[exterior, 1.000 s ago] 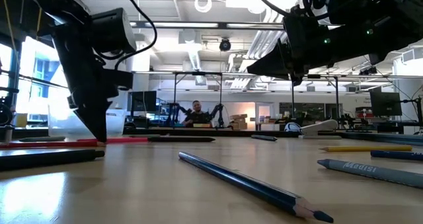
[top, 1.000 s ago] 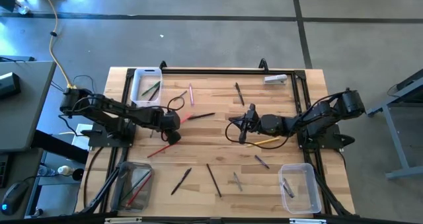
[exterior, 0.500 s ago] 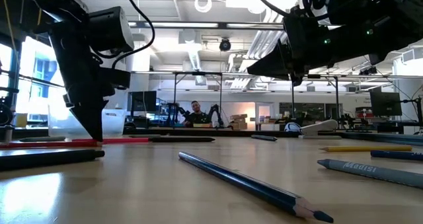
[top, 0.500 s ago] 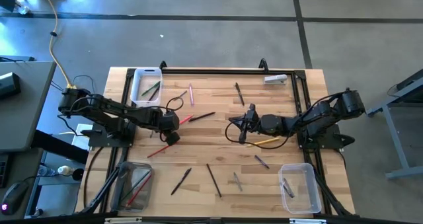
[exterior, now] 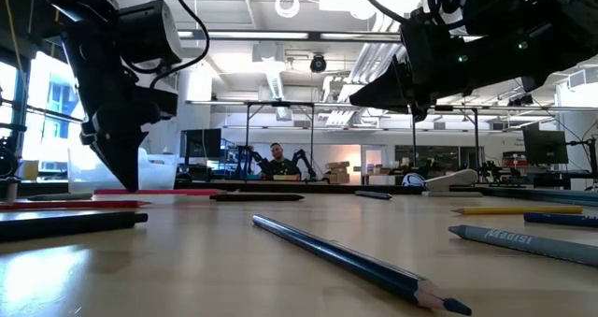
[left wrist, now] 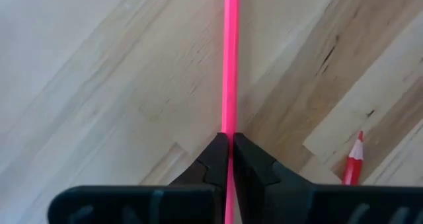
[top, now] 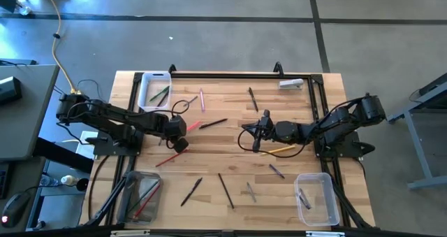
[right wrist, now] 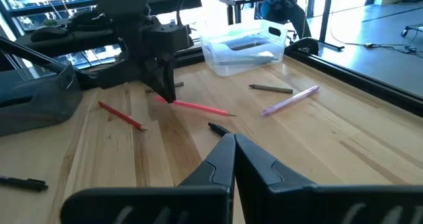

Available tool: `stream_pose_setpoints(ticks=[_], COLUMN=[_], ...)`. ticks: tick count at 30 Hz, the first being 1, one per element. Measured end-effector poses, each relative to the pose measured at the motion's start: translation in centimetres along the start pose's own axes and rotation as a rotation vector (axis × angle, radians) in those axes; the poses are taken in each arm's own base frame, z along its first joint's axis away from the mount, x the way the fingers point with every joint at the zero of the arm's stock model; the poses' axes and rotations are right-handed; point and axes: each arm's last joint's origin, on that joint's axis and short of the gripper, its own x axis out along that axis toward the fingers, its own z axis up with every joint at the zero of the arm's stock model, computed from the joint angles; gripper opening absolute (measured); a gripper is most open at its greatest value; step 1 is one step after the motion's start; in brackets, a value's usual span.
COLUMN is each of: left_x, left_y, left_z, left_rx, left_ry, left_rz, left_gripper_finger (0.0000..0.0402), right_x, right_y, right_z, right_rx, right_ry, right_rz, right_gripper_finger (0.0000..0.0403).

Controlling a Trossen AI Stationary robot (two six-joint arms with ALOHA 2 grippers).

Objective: Sort crayons/erasers/pens/pencils in bins
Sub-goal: Put the pink pencil into the black bin

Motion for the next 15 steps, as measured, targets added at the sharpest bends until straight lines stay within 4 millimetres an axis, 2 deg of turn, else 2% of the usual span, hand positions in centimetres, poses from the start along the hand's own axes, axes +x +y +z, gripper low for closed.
stream_pose_setpoints(ticks=[11,15], left_x=[0.74,0.72], left_y=[-0.31,-0.32], left_z=[-0.24,-0.22], left_rx=[-0.025,-0.033], left_ry=[0.045,0.042], left_rz=[0.016,0.015], left_gripper_finger=[0.0005,0.0018], right_x=[0.00,0.00], right_y=[-0.01,-0.01], right_z=[-0.06,-0.06], right_rx=[-0.006,-0.009], right_ry=[0.006,0.006], right_rz=[-0.001,-0.001], right_gripper_finger=[0.0000,0.0000])
